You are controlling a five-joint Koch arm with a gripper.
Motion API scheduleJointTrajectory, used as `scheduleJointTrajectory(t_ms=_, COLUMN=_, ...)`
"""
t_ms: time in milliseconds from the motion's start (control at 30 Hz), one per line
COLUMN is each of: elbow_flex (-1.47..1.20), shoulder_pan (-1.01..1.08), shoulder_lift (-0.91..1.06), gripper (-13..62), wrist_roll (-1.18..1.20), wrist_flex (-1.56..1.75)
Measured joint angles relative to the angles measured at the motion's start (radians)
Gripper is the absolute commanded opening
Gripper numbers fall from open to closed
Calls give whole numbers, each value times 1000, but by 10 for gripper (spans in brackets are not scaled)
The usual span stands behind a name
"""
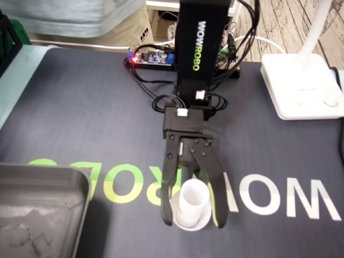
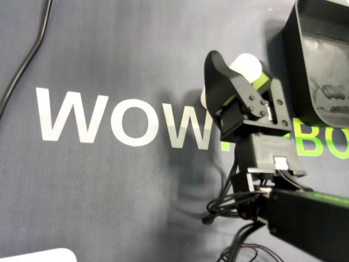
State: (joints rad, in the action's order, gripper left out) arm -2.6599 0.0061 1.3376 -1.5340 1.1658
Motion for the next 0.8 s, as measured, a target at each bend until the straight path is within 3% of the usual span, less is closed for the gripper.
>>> scheduleJointTrajectory(t_ms=333, elbow_flex=0, shoulder_pan=-6, shoulder_lift=-2, gripper=149, wrist_roll=3, wrist_flex=0)
scheduleJointTrajectory(t_ms=667, elbow_flex=0, shoulder_pan=-20, shoulder_lift=-25, gripper=93, wrist_roll=71, wrist_flex=0)
scheduleJointTrajectory(t_ms=800, elbow_flex=-2, shoulder_pan=-23, shoulder_lift=-25, gripper=28, wrist_roll=92, wrist_flex=0)
